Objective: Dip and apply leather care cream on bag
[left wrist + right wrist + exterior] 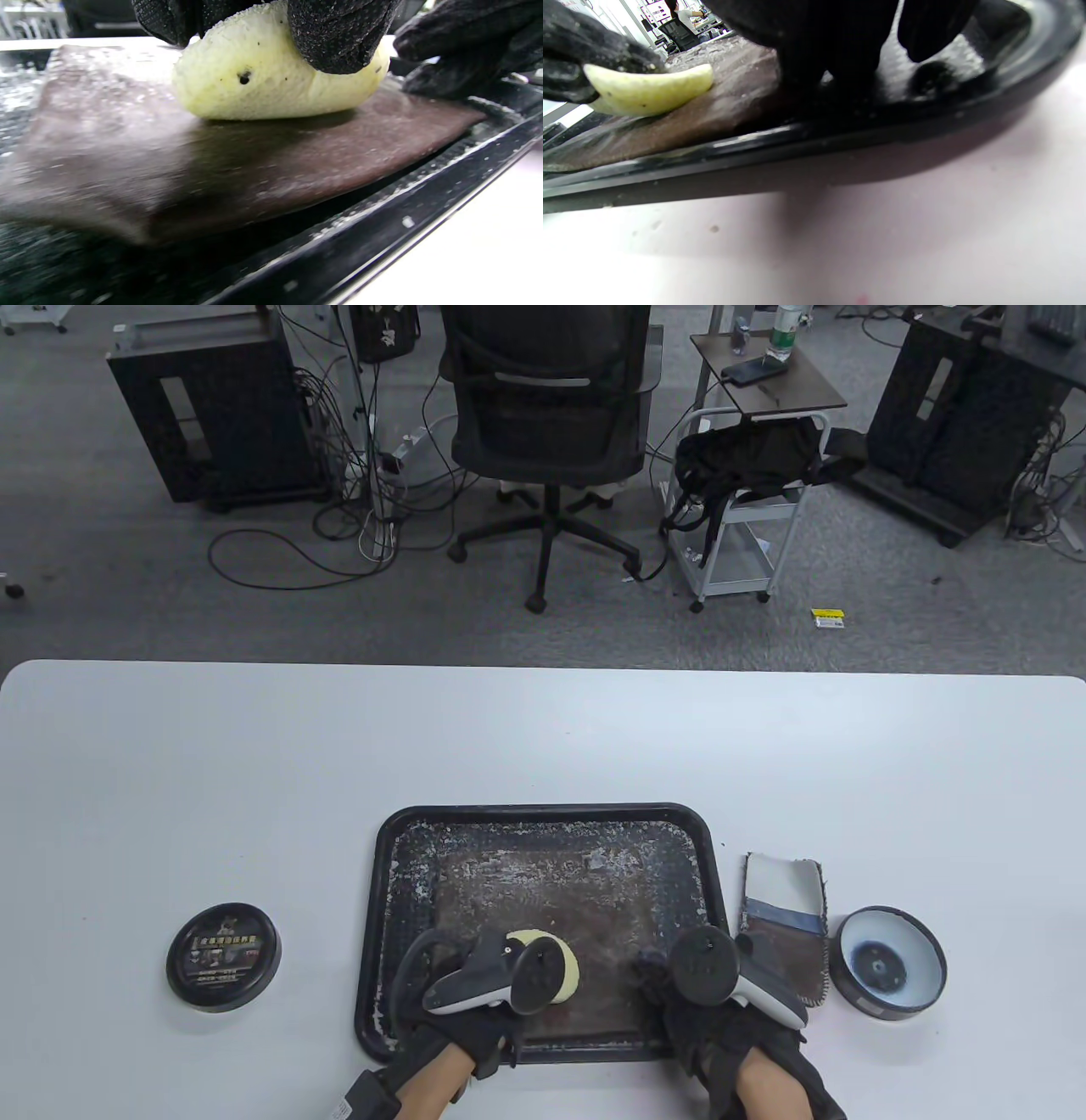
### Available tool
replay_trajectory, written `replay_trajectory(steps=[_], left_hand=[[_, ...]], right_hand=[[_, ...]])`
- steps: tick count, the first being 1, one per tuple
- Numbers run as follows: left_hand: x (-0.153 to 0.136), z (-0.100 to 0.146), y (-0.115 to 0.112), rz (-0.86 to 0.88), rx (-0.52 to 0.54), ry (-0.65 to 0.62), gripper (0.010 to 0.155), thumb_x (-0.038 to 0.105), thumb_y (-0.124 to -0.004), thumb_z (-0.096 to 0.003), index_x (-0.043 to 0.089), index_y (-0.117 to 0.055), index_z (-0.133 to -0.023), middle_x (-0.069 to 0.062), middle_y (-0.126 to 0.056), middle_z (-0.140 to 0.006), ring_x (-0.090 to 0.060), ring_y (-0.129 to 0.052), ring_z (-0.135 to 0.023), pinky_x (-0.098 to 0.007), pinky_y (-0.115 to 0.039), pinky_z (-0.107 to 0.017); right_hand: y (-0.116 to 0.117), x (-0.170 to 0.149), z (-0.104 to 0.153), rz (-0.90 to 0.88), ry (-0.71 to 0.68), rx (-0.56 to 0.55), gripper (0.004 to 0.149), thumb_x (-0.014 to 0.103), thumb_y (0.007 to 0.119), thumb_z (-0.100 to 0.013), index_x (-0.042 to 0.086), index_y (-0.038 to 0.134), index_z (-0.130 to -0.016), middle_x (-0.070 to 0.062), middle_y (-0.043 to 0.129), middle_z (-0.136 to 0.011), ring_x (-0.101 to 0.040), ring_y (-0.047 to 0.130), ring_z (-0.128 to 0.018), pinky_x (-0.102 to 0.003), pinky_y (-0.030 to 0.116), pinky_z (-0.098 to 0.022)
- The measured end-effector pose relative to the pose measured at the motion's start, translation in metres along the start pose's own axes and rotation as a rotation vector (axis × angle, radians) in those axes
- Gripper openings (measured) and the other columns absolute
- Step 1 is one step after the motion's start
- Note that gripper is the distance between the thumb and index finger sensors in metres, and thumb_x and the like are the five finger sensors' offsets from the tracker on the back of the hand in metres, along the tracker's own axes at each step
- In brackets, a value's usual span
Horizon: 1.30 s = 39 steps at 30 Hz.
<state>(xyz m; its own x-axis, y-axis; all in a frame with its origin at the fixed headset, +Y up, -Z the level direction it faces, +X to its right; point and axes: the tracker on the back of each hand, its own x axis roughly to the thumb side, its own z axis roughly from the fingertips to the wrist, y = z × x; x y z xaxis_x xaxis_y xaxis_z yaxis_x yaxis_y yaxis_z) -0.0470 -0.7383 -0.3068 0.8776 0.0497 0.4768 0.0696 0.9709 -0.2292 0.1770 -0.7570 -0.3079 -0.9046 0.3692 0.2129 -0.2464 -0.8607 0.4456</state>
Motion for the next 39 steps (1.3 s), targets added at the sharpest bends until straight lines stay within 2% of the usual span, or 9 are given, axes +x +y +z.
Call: replay_trajectory(steps=[11,15,22,29,39], left_hand=[[0.049,-0.014,-0.002,0.045,0.070,-0.146,0.045,0.042,-0.080,-0.0509,0.044,-0.076,-0.096,0.017,-0.080,-0.106,-0.012,-0.081,-0.101,-0.040,-0.073,-0.075],[0.056,-0.012,-0.003,-0.023,0.088,-0.158,0.045,0.042,-0.080,-0.0506,0.045,-0.076,-0.095,0.018,-0.080,-0.105,-0.012,-0.081,-0.101,-0.039,-0.073,-0.075],[0.061,-0.006,-0.003,-0.164,0.048,-0.184,0.044,0.041,-0.079,-0.0502,0.048,-0.076,-0.094,0.022,-0.079,-0.105,-0.008,-0.079,-0.102,-0.041,-0.072,-0.076],[0.044,0.003,-0.003,-0.176,-0.011,-0.160,0.043,0.040,-0.079,-0.0496,0.049,-0.077,-0.091,0.024,-0.080,-0.104,-0.006,-0.080,-0.102,-0.041,-0.072,-0.076],[-0.004,0.022,-0.001,-0.127,-0.127,-0.057,0.041,0.038,-0.080,-0.0481,0.051,-0.081,-0.088,0.028,-0.082,-0.101,-0.003,-0.080,-0.101,-0.041,-0.071,-0.077]], right_hand=[[0.000,-0.002,0.001,-0.003,0.001,-0.003,0.071,0.015,0.067,-0.039,0.014,0.037,-0.103,0.000,0.075,-0.094,-0.030,0.070,-0.091,-0.057,0.063,-0.065],[0.000,-0.001,0.001,-0.004,0.004,-0.002,0.071,0.015,0.067,-0.039,0.014,0.037,-0.103,0.000,0.075,-0.094,-0.029,0.069,-0.091,-0.056,0.064,-0.065],[0.000,0.007,0.000,0.069,0.016,-0.015,0.070,0.015,0.068,-0.039,0.016,0.039,-0.103,0.002,0.076,-0.093,-0.029,0.073,-0.090,-0.056,0.066,-0.064],[0.001,0.011,-0.001,0.094,0.017,-0.016,0.069,0.015,0.069,-0.039,0.017,0.041,-0.103,0.003,0.077,-0.092,-0.028,0.074,-0.089,-0.056,0.067,-0.064],[0.001,0.015,-0.001,0.125,0.019,-0.018,0.069,0.015,0.069,-0.039,0.018,0.043,-0.102,0.003,0.078,-0.091,-0.027,0.075,-0.089,-0.055,0.068,-0.063]])
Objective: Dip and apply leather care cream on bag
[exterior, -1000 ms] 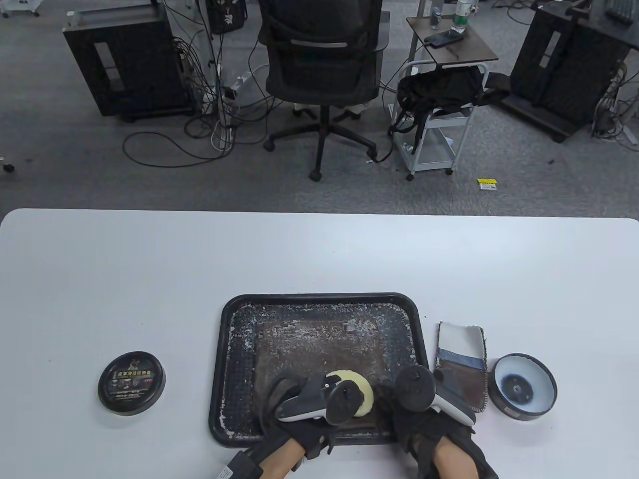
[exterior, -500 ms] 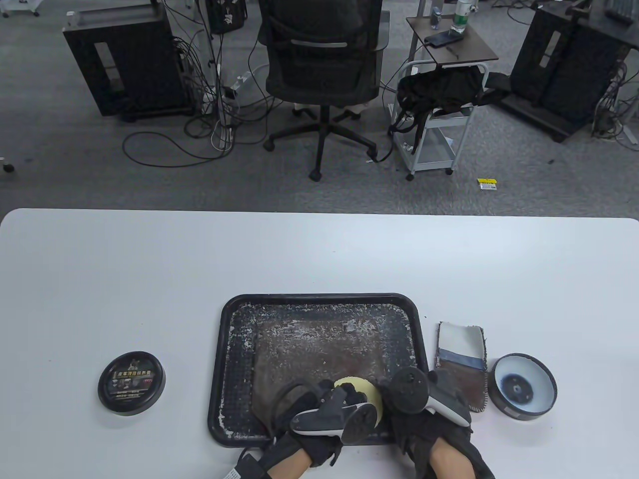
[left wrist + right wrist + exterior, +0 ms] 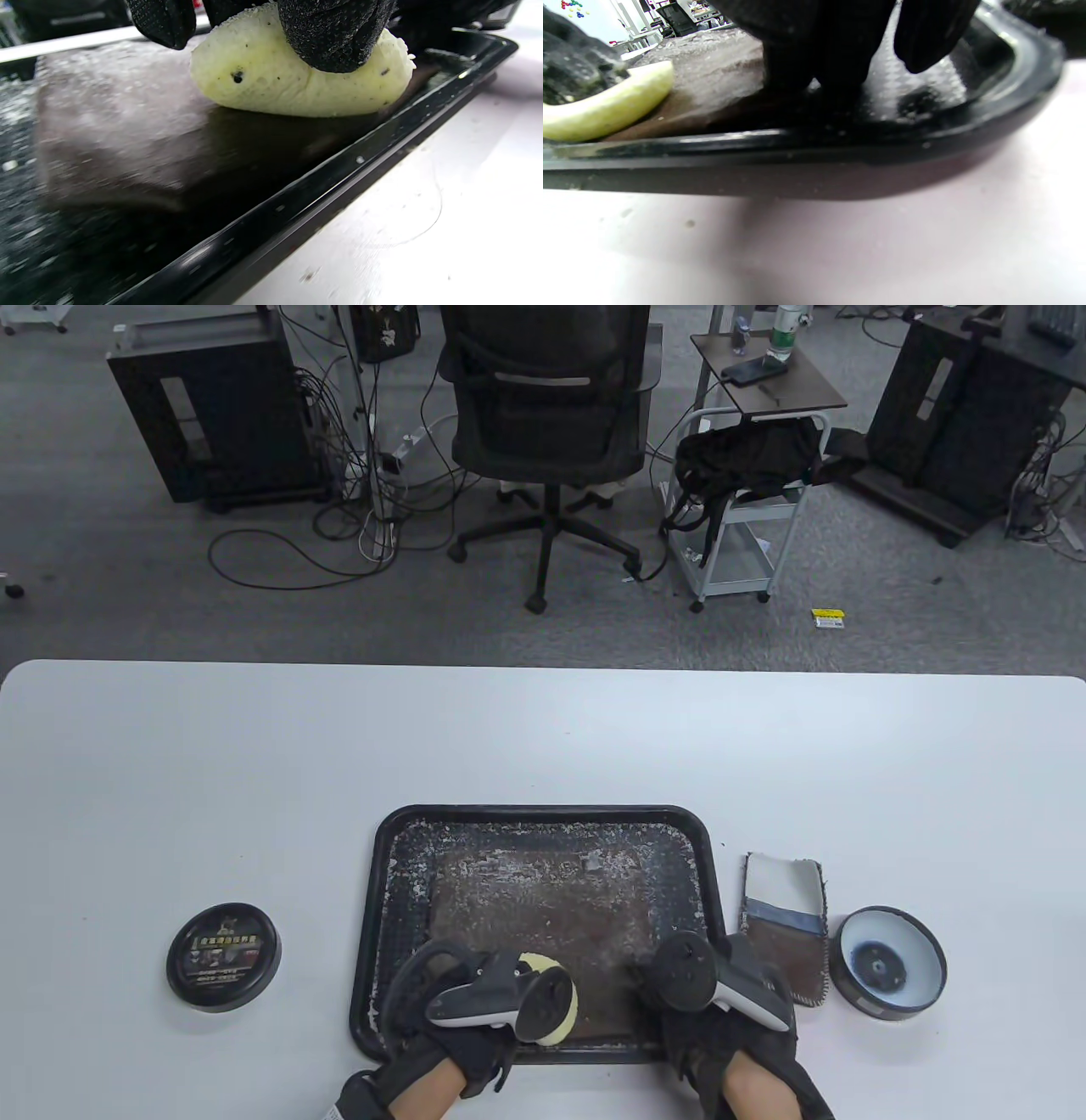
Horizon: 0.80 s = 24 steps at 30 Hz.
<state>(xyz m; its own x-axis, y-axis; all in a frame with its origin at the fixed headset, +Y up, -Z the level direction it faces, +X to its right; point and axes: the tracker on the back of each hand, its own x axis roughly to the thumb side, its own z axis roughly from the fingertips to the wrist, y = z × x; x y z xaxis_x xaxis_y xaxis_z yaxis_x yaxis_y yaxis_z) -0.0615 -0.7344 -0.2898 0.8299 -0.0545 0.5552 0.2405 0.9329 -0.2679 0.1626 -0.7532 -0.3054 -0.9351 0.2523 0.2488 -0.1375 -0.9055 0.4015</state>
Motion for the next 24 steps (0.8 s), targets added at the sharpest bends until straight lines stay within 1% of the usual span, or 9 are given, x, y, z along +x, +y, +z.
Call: replay_trajectory(steps=[5,13,24], left_hand=[[-0.017,0.009,-0.001,-0.007,-0.080,0.088,0.041,0.037,-0.080,-0.0479,0.052,-0.082,-0.086,0.029,-0.083,-0.099,-0.002,-0.080,-0.101,-0.042,-0.069,-0.078],[-0.029,0.019,0.001,-0.006,-0.169,0.181,0.041,0.036,-0.081,-0.0470,0.052,-0.083,-0.084,0.029,-0.084,-0.097,-0.002,-0.081,-0.100,-0.041,-0.067,-0.079],[-0.043,0.029,-0.003,-0.014,-0.233,0.289,0.040,0.035,-0.083,-0.0451,0.051,-0.086,-0.082,0.026,-0.088,-0.093,-0.005,-0.086,-0.096,-0.040,-0.068,-0.077]], right_hand=[[0.000,0.001,0.000,0.003,0.000,0.000,0.068,0.015,0.069,-0.039,0.018,0.044,-0.102,0.004,0.078,-0.091,-0.027,0.075,-0.089,-0.055,0.068,-0.064],[0.001,0.002,0.000,0.008,-0.001,-0.001,0.068,0.015,0.069,-0.039,0.019,0.045,-0.102,0.004,0.078,-0.091,-0.027,0.075,-0.089,-0.055,0.068,-0.064],[0.002,0.003,0.000,0.010,-0.003,0.002,0.068,0.014,0.069,-0.039,0.019,0.046,-0.102,0.004,0.078,-0.091,-0.027,0.075,-0.089,-0.055,0.068,-0.064]])
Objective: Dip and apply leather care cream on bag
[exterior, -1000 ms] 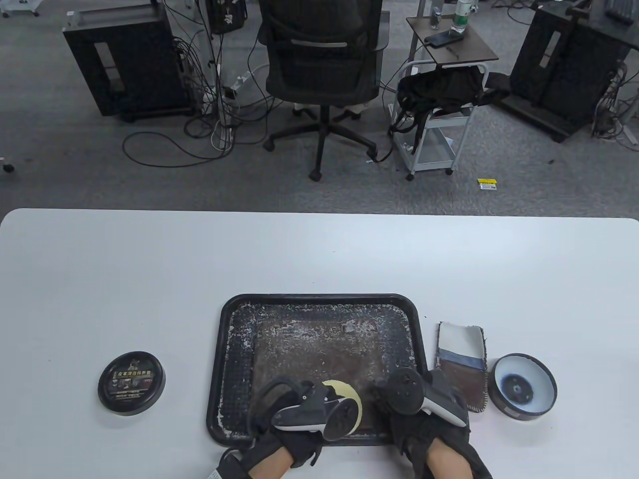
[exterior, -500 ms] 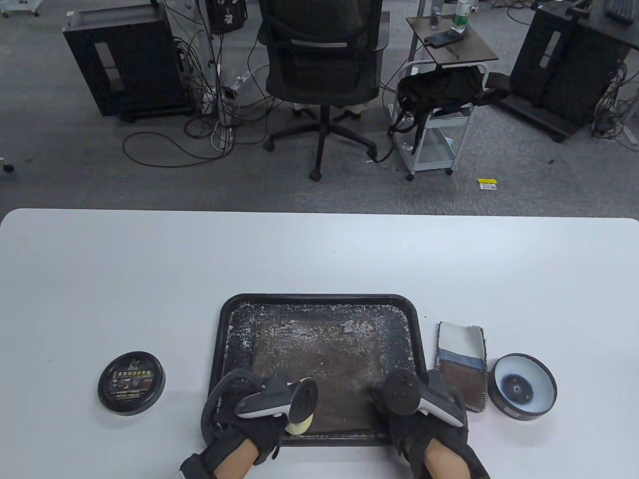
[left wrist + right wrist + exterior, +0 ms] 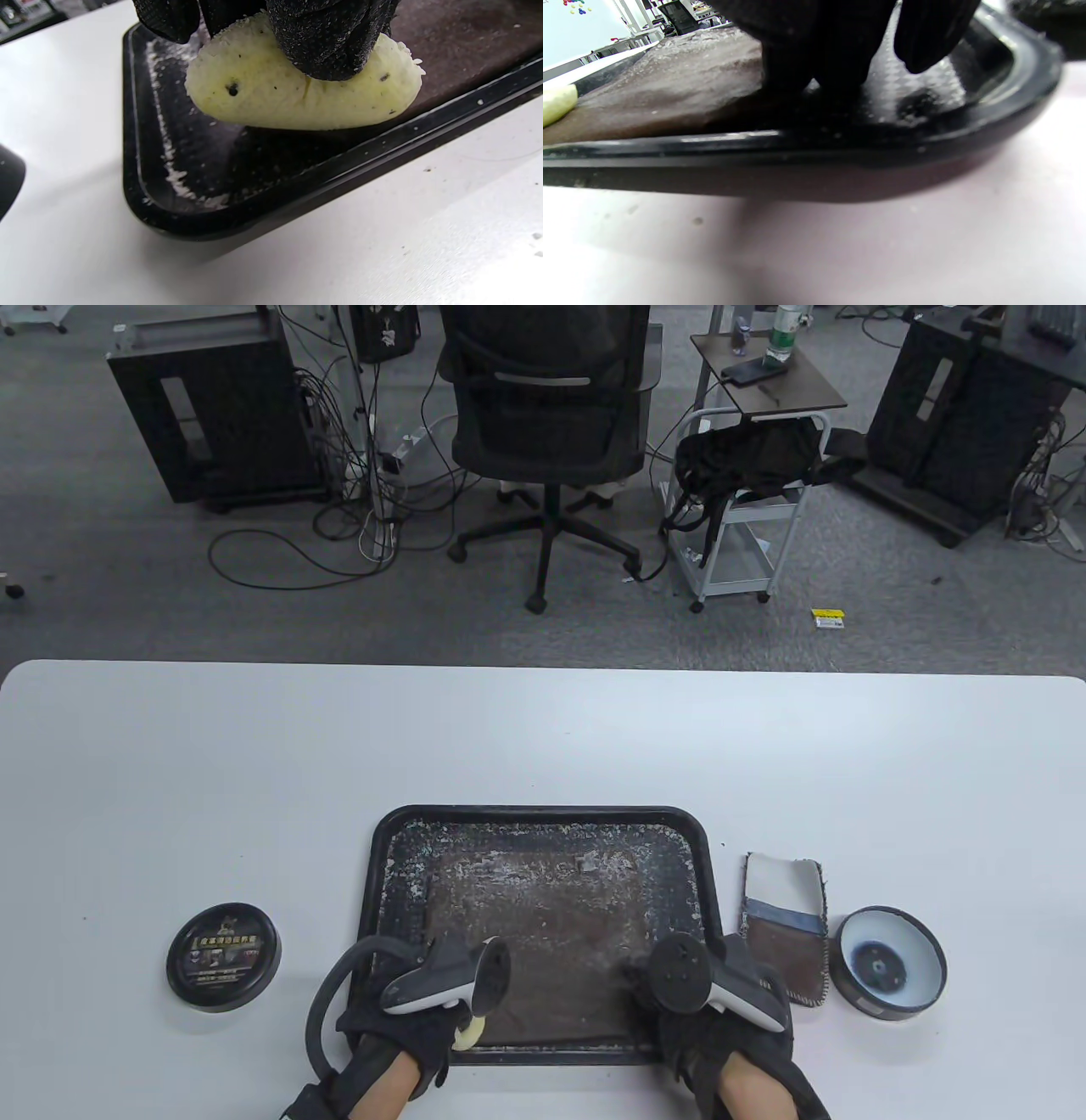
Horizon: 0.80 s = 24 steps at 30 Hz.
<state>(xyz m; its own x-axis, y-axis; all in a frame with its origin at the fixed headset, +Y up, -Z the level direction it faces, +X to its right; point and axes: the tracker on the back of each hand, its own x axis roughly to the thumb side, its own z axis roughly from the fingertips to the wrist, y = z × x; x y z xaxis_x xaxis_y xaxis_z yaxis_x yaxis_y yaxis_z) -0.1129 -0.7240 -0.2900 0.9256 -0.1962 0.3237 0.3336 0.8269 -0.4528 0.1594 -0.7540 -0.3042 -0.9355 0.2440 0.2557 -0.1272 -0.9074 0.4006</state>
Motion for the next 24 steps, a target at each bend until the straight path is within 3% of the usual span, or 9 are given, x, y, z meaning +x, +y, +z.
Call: replay_trajectory(steps=[17,24], left_hand=[[-0.027,0.000,-0.013,0.023,-0.075,0.118,0.040,0.033,-0.084,-0.0431,0.048,-0.089,-0.080,0.022,-0.092,-0.092,-0.008,-0.090,-0.092,-0.040,-0.069,-0.076],[-0.048,0.020,-0.004,0.215,0.082,0.025,0.042,0.033,-0.083,-0.0448,0.043,-0.088,-0.085,0.017,-0.092,-0.094,-0.013,-0.091,-0.092,-0.041,-0.069,-0.075]], right_hand=[[0.001,0.000,0.001,0.000,0.005,-0.004,0.067,0.014,0.069,-0.039,0.018,0.046,-0.102,0.004,0.078,-0.091,-0.027,0.075,-0.089,-0.056,0.067,-0.064],[0.001,-0.002,0.001,-0.008,0.004,-0.005,0.067,0.014,0.069,-0.039,0.018,0.047,-0.102,0.003,0.078,-0.091,-0.028,0.076,-0.089,-0.055,0.068,-0.064]])
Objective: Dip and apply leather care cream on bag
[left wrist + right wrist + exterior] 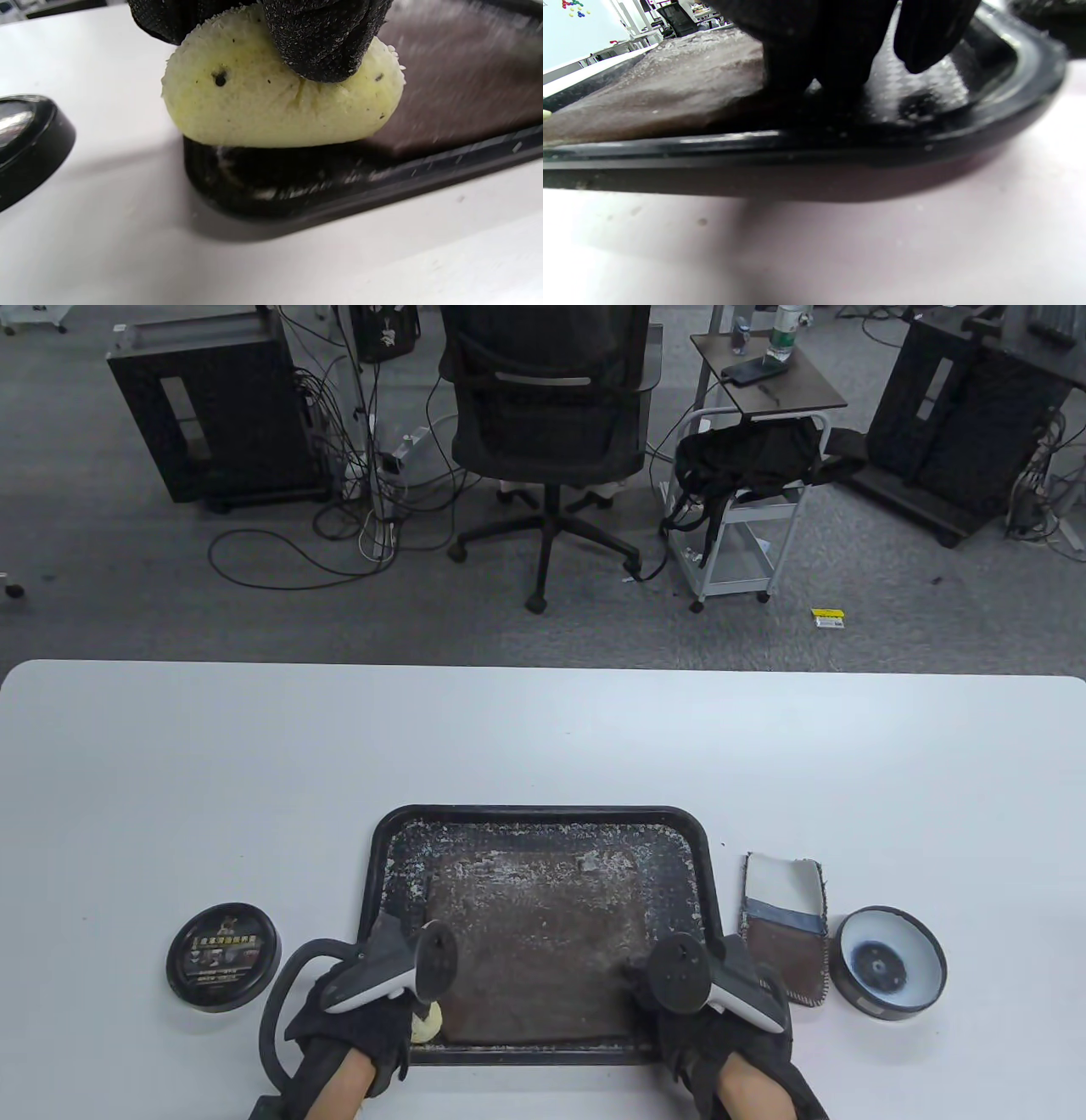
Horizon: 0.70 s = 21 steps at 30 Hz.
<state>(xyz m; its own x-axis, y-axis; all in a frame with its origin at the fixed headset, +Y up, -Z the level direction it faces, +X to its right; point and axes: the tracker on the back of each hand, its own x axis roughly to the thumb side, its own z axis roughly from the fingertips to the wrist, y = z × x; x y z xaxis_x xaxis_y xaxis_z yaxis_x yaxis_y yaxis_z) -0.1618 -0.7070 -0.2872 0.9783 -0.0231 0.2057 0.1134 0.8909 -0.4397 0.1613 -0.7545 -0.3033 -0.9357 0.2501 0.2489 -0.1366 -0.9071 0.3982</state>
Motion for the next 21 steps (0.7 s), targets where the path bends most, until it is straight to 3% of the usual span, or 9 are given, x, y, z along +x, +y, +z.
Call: replay_trajectory(steps=[2,5,7,9,13,21], left_hand=[[-0.010,0.009,0.007,0.082,0.090,-0.035,0.042,0.034,-0.083,-0.0456,0.043,-0.087,-0.086,0.017,-0.092,-0.095,-0.013,-0.090,-0.092,-0.042,-0.068,-0.076],[-0.028,0.020,0.015,0.189,0.307,-0.062,0.042,0.034,-0.082,-0.0470,0.043,-0.086,-0.088,0.017,-0.091,-0.097,-0.013,-0.090,-0.093,-0.043,-0.067,-0.077],[-0.045,0.026,0.017,0.261,0.519,0.000,0.043,0.035,-0.082,-0.0487,0.044,-0.084,-0.090,0.017,-0.089,-0.099,-0.013,-0.088,-0.095,-0.044,-0.065,-0.079],[-0.057,0.026,0.014,0.304,0.651,0.059,0.043,0.036,-0.081,-0.0496,0.044,-0.082,-0.092,0.018,-0.087,-0.101,-0.014,-0.086,-0.097,-0.044,-0.065,-0.078],[-0.073,0.016,0.001,0.371,0.733,0.183,0.044,0.037,-0.081,-0.0513,0.045,-0.079,-0.094,0.018,-0.084,-0.103,-0.014,-0.083,-0.099,-0.042,-0.065,-0.078],[-0.093,-0.022,-0.009,0.286,0.618,0.488,0.045,0.040,-0.080,-0.0533,0.047,-0.075,-0.097,0.020,-0.080,-0.107,-0.011,-0.075,-0.106,-0.041,-0.060,-0.083]], right_hand=[[0.000,0.000,0.000,-0.002,0.001,0.001,0.067,0.014,0.069,-0.039,0.018,0.047,-0.102,0.003,0.078,-0.091,-0.028,0.075,-0.089,-0.055,0.068,-0.064],[0.000,0.000,0.001,-0.006,0.002,0.002,0.067,0.014,0.069,-0.039,0.018,0.047,-0.102,0.003,0.078,-0.091,-0.028,0.075,-0.089,-0.055,0.068,-0.064],[0.000,0.000,0.001,-0.007,0.002,0.001,0.067,0.014,0.069,-0.039,0.018,0.047,-0.102,0.003,0.078,-0.091,-0.029,0.075,-0.089,-0.055,0.068,-0.064],[0.000,-0.001,0.001,-0.008,0.002,0.000,0.067,0.014,0.069,-0.039,0.018,0.047,-0.102,0.002,0.078,-0.091,-0.029,0.075,-0.089,-0.055,0.068,-0.064],[0.000,0.000,0.001,-0.007,0.003,-0.004,0.067,0.014,0.069,-0.039,0.018,0.048,-0.102,0.002,0.078,-0.091,-0.029,0.075,-0.088,-0.055,0.068,-0.063],[0.001,0.001,0.001,0.000,0.002,-0.005,0.067,0.014,0.069,-0.039,0.018,0.047,-0.102,0.001,0.077,-0.092,-0.030,0.075,-0.089,-0.055,0.068,-0.064]])
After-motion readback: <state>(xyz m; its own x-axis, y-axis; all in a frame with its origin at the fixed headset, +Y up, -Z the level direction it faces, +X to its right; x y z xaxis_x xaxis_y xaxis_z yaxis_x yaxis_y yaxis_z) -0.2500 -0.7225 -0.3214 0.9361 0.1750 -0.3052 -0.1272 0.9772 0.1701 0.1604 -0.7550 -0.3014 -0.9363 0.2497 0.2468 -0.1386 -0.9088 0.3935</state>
